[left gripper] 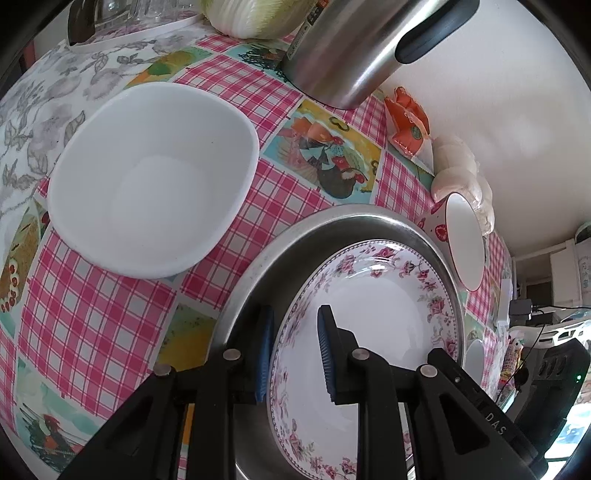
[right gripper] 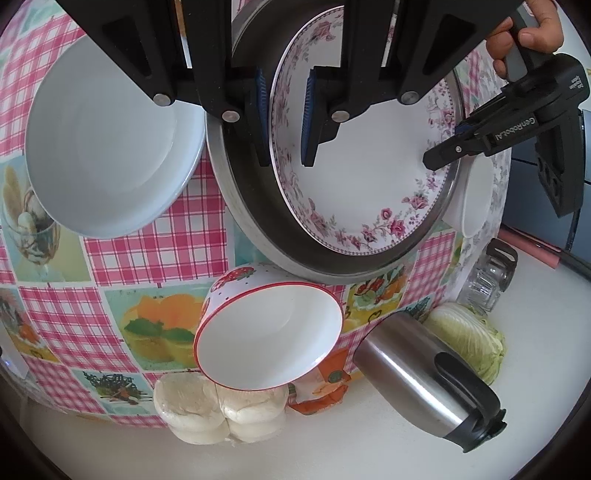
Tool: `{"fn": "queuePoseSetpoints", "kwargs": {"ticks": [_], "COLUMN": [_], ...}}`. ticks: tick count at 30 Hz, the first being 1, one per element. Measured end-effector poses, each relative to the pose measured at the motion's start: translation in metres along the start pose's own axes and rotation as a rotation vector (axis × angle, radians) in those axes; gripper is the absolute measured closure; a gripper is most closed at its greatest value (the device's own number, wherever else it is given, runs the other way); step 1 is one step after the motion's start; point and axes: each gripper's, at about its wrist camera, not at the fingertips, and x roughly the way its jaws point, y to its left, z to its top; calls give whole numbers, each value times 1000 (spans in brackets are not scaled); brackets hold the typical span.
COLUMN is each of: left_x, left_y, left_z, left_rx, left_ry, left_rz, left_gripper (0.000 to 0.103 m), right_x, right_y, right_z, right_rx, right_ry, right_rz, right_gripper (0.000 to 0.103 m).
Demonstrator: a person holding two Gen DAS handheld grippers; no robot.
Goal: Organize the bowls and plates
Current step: 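Lower the floral plate into the steel basin and open both tools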
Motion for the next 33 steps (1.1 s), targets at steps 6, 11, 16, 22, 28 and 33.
{"fn": "queuePoseSetpoints", "kwargs": {"ticks": [6, 11, 16, 22, 28, 33], "left_x": [-4, -3, -3, -20, -51, -71], "left_y": [1, -1, -6, -18, -37, -51], "left_z": [2, 2, 2, 4, 5, 4], "left_rx": [1, 7, 19, 65, 124, 176], "left_ry": [-23, -15, -1, -38, -113, -168], "left_rz": [10, 18, 54, 82, 104, 149], "left_gripper": [77, 73, 71, 60, 46, 38], "right_x": [5, 7, 9, -6, -40, -58], "right_y": [5, 8, 10, 11, 20, 27], "right_z": [2, 3, 3, 6, 13, 16], "right_rx": [-10, -29, -36, -45, -77, -103], "right_ry": [-14, -3, 18, -11, -93, -141], "right_rz": [0, -32, -57, -67, -80, -139], "right_gripper": [84, 85, 84, 77, 69, 43]}}
